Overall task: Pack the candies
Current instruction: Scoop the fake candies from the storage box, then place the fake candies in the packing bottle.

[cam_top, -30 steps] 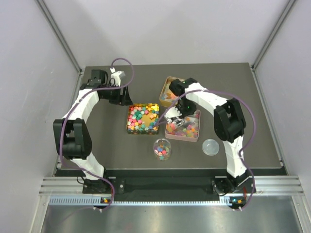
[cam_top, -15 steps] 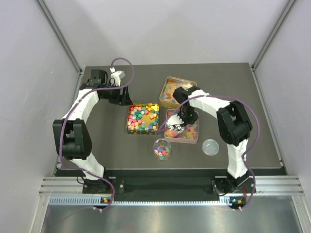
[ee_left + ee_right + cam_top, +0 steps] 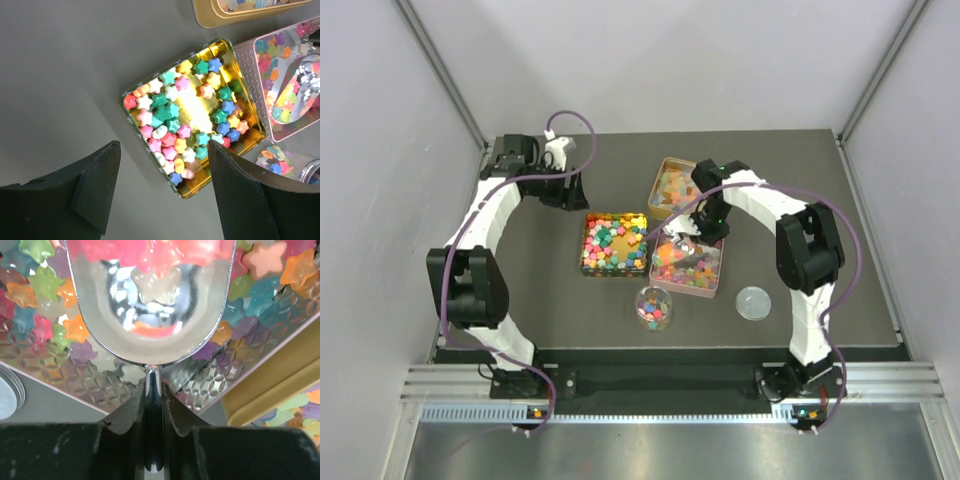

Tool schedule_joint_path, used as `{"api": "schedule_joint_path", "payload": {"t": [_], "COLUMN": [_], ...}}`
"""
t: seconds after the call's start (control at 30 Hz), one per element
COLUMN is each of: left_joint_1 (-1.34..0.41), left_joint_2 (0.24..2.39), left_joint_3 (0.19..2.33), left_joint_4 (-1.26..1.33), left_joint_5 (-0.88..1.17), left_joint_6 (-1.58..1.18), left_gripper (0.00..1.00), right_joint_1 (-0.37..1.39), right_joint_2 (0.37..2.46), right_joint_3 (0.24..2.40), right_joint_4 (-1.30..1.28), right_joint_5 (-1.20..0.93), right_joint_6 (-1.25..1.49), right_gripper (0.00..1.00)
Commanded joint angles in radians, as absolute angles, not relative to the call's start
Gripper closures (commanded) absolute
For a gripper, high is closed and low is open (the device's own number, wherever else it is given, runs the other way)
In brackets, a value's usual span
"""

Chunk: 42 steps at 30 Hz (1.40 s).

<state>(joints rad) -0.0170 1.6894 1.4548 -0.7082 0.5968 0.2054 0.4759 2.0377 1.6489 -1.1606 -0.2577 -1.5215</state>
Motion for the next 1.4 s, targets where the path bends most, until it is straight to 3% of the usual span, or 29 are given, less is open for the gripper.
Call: {"api": "schedule_joint_path", "payload": {"t": [0.0,0.27,0.77,1.37], "left_joint_1": [-0.017,-0.015,-0.015,-0.015], "left_joint_2": [1.701,1.733,1.712,1.473], "left_joint_3": [1.503,1.558,1.591,1.401], "left_joint_4": [-0.716,-0.710,-0.672,-0.618], "left_joint_5": [0.572,0.537,0.511,0.532], "left_joint_6": [0.238,0.229,0.184,0.143], "left_gripper": [0.25,0.25,0.25,0.24], "right_joint_1": [0.465,0.448,0.554,0.830], "right_joint_2": [1.970,1.817,1.536,1.488], "right_joint_3": [1.599,1.503,1.532,1.411], "right_joint_4": [-1.151,-1.083,-1.316,-1.282], "right_joint_5": [-0.379,-0.405,-0.061,0.115], "right_joint_6": [-1.529,-1.482,-1.549,-1.398], "right_gripper": [1.00,1.00,1.00,1.00]}}
